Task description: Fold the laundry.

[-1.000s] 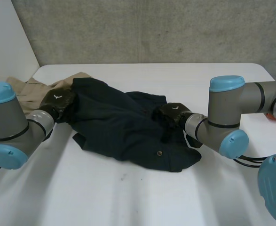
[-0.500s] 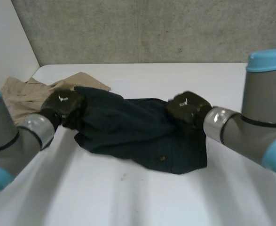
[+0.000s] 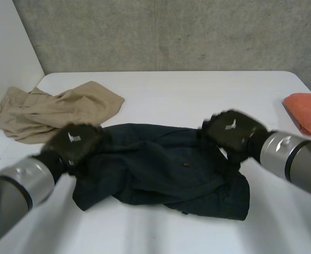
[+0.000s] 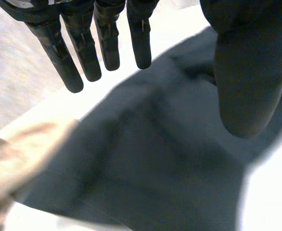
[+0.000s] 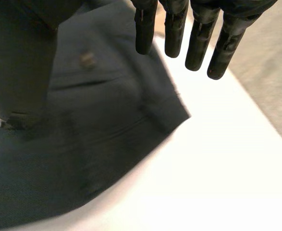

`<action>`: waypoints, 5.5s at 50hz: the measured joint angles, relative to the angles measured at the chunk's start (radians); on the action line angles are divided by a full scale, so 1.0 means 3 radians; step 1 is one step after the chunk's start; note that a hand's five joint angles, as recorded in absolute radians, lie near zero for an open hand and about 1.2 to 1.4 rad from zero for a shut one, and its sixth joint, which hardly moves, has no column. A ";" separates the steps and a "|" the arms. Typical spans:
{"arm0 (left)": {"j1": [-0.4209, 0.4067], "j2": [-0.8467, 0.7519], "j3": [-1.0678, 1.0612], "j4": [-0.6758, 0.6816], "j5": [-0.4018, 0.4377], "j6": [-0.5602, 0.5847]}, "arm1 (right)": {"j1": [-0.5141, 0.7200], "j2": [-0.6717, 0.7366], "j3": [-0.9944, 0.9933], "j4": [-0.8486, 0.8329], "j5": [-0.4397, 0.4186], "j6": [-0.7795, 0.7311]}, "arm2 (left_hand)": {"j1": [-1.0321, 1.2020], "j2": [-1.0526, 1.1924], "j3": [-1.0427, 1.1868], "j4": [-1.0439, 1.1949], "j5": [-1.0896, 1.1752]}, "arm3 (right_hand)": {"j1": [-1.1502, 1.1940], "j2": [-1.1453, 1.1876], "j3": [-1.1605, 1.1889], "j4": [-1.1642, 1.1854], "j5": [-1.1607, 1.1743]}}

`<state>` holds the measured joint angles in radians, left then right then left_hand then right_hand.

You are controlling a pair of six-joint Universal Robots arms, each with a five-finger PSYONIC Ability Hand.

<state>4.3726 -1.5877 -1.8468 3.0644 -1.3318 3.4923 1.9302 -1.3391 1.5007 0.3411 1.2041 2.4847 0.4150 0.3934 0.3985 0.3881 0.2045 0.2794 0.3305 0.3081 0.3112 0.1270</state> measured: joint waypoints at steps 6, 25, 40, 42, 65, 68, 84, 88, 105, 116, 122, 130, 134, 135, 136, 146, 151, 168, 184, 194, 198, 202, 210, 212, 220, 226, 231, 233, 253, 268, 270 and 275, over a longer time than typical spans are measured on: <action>0.0180 -0.0061 0.0175 0.0405 0.0001 -0.0051 | -0.0119 -0.0005 -0.0208 -0.0230 -0.0013 0.0696 | -0.0020 -0.0009 0.0000 -0.0002 0.0000 | 0.0000 0.0000 0.0000 0.0000 0.0000; 0.0252 -0.0936 0.0540 0.0549 -0.0137 -0.0443 | -0.0115 0.1324 -0.1580 -0.0109 0.0020 0.1258 | -0.0020 -0.0009 0.0000 -0.0063 -0.0028 | 0.0000 0.0000 -0.0052 -0.0001 -0.0047; 0.0259 -0.1373 0.0836 0.0535 -0.0268 -0.0354 | 0.0076 0.2144 -0.2082 -0.0070 0.0008 0.1457 | 0.0209 0.0275 0.0256 0.0301 0.0343 | -0.0056 -0.0102 -0.0099 -0.0054 -0.0068; 0.0258 -0.1444 0.0878 0.0539 -0.0288 -0.0304 | 0.0118 0.2212 -0.2116 -0.0069 0.0005 0.1511 | 0.0410 0.0458 0.0443 0.0479 0.0512 | -0.0056 -0.0102 -0.0099 -0.0054 -0.0068; 0.0047 -0.1872 0.2110 0.1250 -0.0307 0.0145 | 0.0162 0.2169 -0.2661 -0.0872 0.0402 0.1787 | 0.2459 0.2676 0.2635 0.2700 0.2611 | 0.2308 0.2818 0.2909 0.2927 0.2840; -0.0026 -0.1855 0.2404 0.1479 -0.0317 0.0166 | 0.0162 0.1911 -0.2666 -0.1443 0.0586 0.1777 | 0.2459 0.2676 0.2635 0.2700 0.2611 | 0.2345 0.2818 0.2910 0.2927 0.2840; -0.0330 -0.1300 0.2828 0.2897 -0.0543 0.0108 | 0.0124 0.0958 -0.2396 -0.2751 0.0789 0.1735 | 0.2459 0.2682 0.2646 0.2705 0.2611 | 0.2375 0.2818 0.2910 0.2927 0.2896; -0.0347 -0.1280 0.2414 0.2851 -0.0545 0.0106 | 0.0096 0.0911 -0.2103 -0.2661 0.0719 0.1662 | 0.2459 0.2685 0.2649 0.2713 0.2611 | 0.2375 0.2819 0.2925 0.2928 0.2896; -0.0597 -0.1577 0.0851 0.2011 -0.0810 0.0144 | 0.0049 0.1477 -0.1025 -0.1946 0.0175 0.0748 | 0.2459 0.2686 0.2651 0.2715 0.2611 | 0.2375 0.2820 0.2925 0.2930 0.2896; -0.0848 -0.1319 0.0399 0.0807 -0.0952 0.0146 | -0.0073 0.1165 -0.0371 -0.0932 0.0179 0.0105 | 0.2459 0.2687 0.2652 0.2715 0.2628 | 0.2375 0.2820 0.2925 0.2930 0.2896; -0.0946 -0.1047 0.0201 0.0435 -0.0946 0.0145 | -0.0131 0.0755 0.0042 -0.0581 0.0149 -0.0028 | 0.2459 0.2687 0.2652 0.2715 0.2648 | 0.2375 0.2820 0.2925 0.2930 0.2896; -0.1194 -0.0716 -0.0125 -0.0166 -0.0924 0.0116 | -0.0343 0.0204 0.0680 -0.0033 0.0140 -0.0739 | 0.2459 0.2687 0.2652 0.2715 0.2648 | 0.2375 0.2820 0.2925 0.2930 0.2896; -0.1332 -0.0641 -0.0199 -0.0324 -0.0929 0.0103 | -0.0452 0.0054 0.0858 0.0201 0.0134 -0.1009 | 0.1677 0.1829 0.1814 0.1851 0.1881 | 0.2375 0.2820 0.2925 0.2930 0.2896; -0.1377 -0.0602 -0.0207 -0.0357 -0.0934 0.0103 | -0.0514 -0.0028 0.0943 0.0315 0.0121 -0.1119 | 0.0713 0.0970 0.0972 0.0985 0.1021 | 0.2375 0.2820 0.2925 0.2930 0.2896; -0.1384 -0.0594 -0.0207 -0.0360 -0.0935 0.0104 | -0.0522 -0.0038 0.0952 0.0326 0.0118 -0.1130 | 0.0557 0.0777 0.0778 0.0827 0.0862 | 0.2375 0.2820 0.2925 0.2930 0.2896; -0.1093 -0.0283 0.0094 0.0034 -0.0906 0.0123 | -0.0762 -0.0190 0.1135 0.0360 -0.0114 -0.1182 | -0.0205 -0.0189 -0.0190 -0.0183 -0.0192 | 0.2375 0.2820 0.2925 0.2930 0.2897; -0.0798 -0.0337 0.0338 0.0558 -0.0788 0.0135 | -0.0796 -0.0183 0.1195 0.0239 -0.0252 -0.1150 | -0.0205 -0.0185 -0.0189 -0.0181 -0.0177 | 0.2375 0.2820 0.2925 0.2930 0.2897; -0.0241 -0.2207 0.2013 0.0874 -0.0020 0.0192 | -0.0777 -0.0123 0.1352 -0.0237 -0.0317 -0.0813 | 0.0653 0.0701 0.0681 0.0731 0.0760 | 0.2375 0.2820 0.2925 0.2930 0.2899; -0.0211 -0.2644 0.2206 0.0717 -0.0054 0.0460 | -0.0784 -0.0098 0.1392 -0.0381 -0.0314 -0.0781 | 0.0970 0.1030 0.1016 0.1054 0.1067 | 0.2375 0.2820 0.2925 0.2931 0.2900; -0.0222 -0.2630 0.2082 0.0717 -0.0381 0.0798 | -0.0783 -0.0051 0.1400 -0.0408 -0.0312 -0.0781 | 0.0904 0.0966 0.0948 0.0969 0.0999 | 0.2375 0.2820 0.2925 0.2931 0.2899; -0.0222 -0.2646 0.2084 0.0717 -0.0412 0.0842 | -0.0783 -0.0029 0.1401 -0.0414 -0.0312 -0.0781 | 0.1194 0.1220 0.1202 0.1238 0.1254 | 0.2375 0.2820 0.2926 0.2931 0.2899; -0.0219 -0.2638 0.2068 0.0704 -0.0432 0.0853 | -0.0784 -0.0016 0.1406 -0.0421 -0.0312 -0.0781 | 0.2446 0.2502 0.2448 0.2501 0.2500 | 0.2375 0.2820 0.2925 0.2931 0.2899; -0.0224 -0.2502 0.1843 0.0636 -0.0616 0.0823 | -0.0784 -0.0014 0.1412 -0.0422 -0.0312 -0.0781 | 0.2454 0.2673 0.2626 0.2699 0.2611 | 0.2375 0.2820 0.2926 0.2931 0.2899; -0.0225 -0.2472 0.1805 0.0633 -0.0643 0.0820 | -0.0784 -0.0014 0.1412 -0.0423 -0.0312 -0.0781 | 0.2454 0.2673 0.2626 0.2699 0.2611 | 0.2375 0.2820 0.2926 0.2931 0.2899; -0.0222 -0.2208 0.1423 0.0627 -0.0785 0.0807 | -0.0784 -0.0015 0.1428 -0.0442 -0.0312 -0.0781 | 0.2451 0.2658 0.2618 0.2691 0.2611 | 0.2375 0.2820 0.2925 0.2931 0.2899; -0.0225 -0.2050 0.1248 0.0629 -0.0776 0.0807 | -0.0784 -0.0015 0.1436 -0.0456 -0.0312 -0.0781 | 0.0944 0.1072 0.1072 0.1083 0.1121 | 0.2375 0.2820 0.2925 0.2931 0.2899; -0.0220 -0.1847 0.1252 0.0664 -0.0766 0.0788 | -0.0784 -0.0015 0.1441 -0.0469 -0.0312 -0.0781 | 0.0944 0.1007 0.1004 0.1021 0.1032 | 0.2375 0.2820 0.2926 0.2931 0.2899; -0.0217 -0.1782 0.1269 0.0687 -0.0764 0.0764 | -0.0784 -0.0015 0.1443 -0.0471 -0.0312 -0.0781 | 0.0944 0.1006 0.1004 0.1021 0.1032 | 0.2375 0.2820 0.2925 0.2931 0.2899; -0.0230 -0.2091 0.1547 0.0876 -0.0175 0.0220 | -0.0787 -0.0014 0.1482 -0.0477 -0.0316 -0.0781 | 0.0952 0.1015 0.1009 0.1025 0.1067 | 0.2393 0.2820 0.2926 0.2931 0.2899; -0.0226 -0.2250 0.1511 0.0691 -0.0198 0.0258 | -0.0785 -0.0011 0.1492 -0.0508 -0.0314 -0.0781 | 0.0736 0.0797 0.0789 0.0808 0.0832 | 0.2393 0.2820 0.2926 0.2931 0.2899; -0.0229 -0.2244 0.1506 0.0654 -0.0201 0.0258 | -0.0784 -0.0011 0.1494 -0.0509 -0.0315 -0.0781 | 0.0736 0.0797 0.0789 0.0808 0.0834 | 0.2393 0.2820 0.2926 0.2932 0.2900; -0.0230 -0.2249 0.1511 0.0635 -0.0204 0.0260 | -0.0784 -0.0010 0.1498 -0.0509 -0.0316 -0.0781 | 0.0794 0.0854 0.0837 0.0863 0.0890 | 0.2393 0.2820 0.2926 0.2932 0.2900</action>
<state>4.3037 -2.2624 -1.3935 3.2547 -1.3931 3.5703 1.6950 -1.3422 1.9501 0.1885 1.1092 2.2503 0.6533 0.6497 0.6496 0.6471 0.4716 0.9972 1.1765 1.1858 1.1908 0.9970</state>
